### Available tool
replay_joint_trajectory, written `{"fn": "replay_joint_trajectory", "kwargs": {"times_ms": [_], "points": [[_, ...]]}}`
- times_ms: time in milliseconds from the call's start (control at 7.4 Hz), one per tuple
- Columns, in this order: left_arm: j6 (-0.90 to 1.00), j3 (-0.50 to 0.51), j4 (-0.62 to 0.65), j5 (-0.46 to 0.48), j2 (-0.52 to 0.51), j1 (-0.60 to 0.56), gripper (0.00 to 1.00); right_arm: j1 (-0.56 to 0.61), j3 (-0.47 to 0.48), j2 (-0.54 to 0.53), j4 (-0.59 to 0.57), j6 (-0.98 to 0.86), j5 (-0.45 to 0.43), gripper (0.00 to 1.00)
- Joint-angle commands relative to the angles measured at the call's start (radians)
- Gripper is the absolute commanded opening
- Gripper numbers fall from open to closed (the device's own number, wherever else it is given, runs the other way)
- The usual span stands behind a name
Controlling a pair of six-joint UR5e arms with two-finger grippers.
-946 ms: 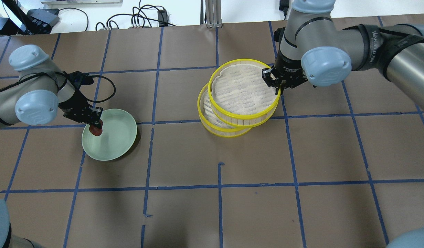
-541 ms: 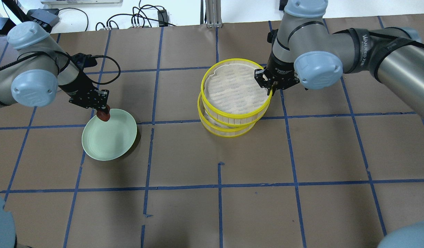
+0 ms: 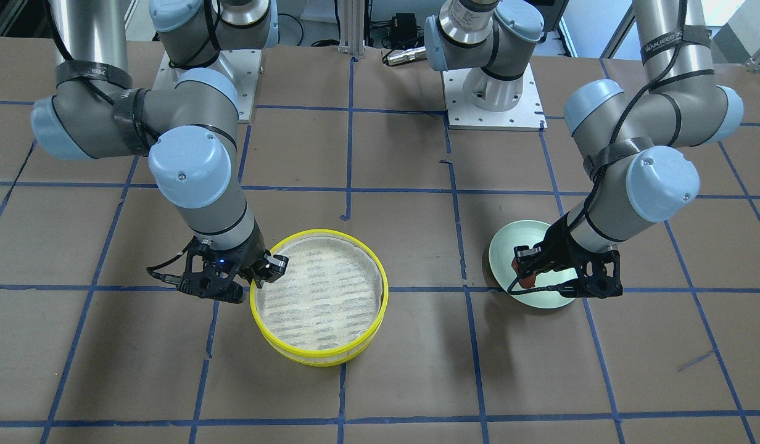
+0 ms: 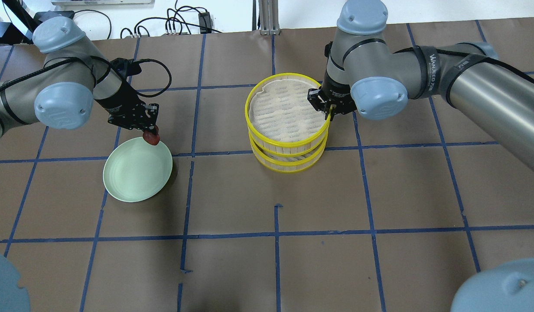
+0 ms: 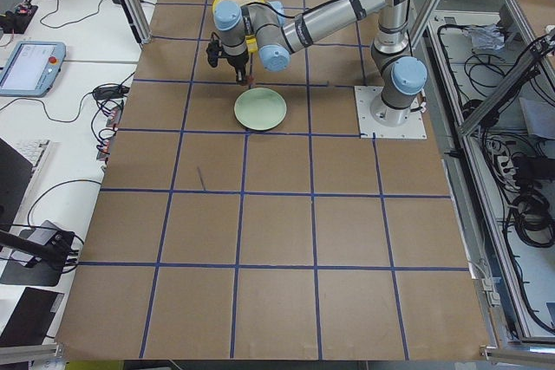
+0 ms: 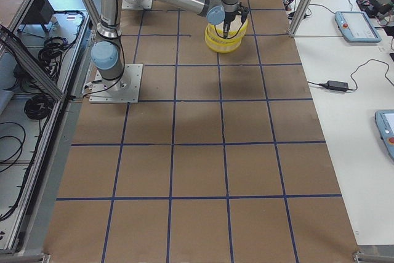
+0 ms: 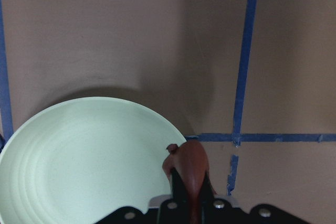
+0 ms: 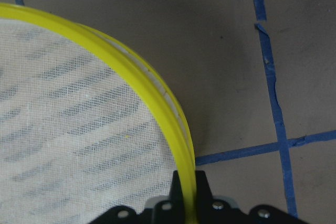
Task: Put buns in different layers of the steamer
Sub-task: 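Hold the brown bun while the right gripper releases the steamer rim and withdraws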
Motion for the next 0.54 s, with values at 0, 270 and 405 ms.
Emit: {"fn": "replay_joint_trajectory", "kwargs": {"times_ms": [0, 270, 405], "points": [[-0.002, 0.006, 0.001, -0.001, 0.0, -0.002, 0.01, 0.001, 0.013, 0.004, 0.003, 0.001, -0.01, 0.14], [-0.002, 0.017, -0.01, 0.0, 0.0, -0.002, 0.01, 0.006, 0.023, 0.004, -0.005, -0.001, -0.002, 0.14], [-0.002, 0.017, -0.01, 0.0, 0.0, -0.002, 0.01, 0.009, 0.021, 0.002, -0.005, -0.001, 0.001, 0.14]]}}
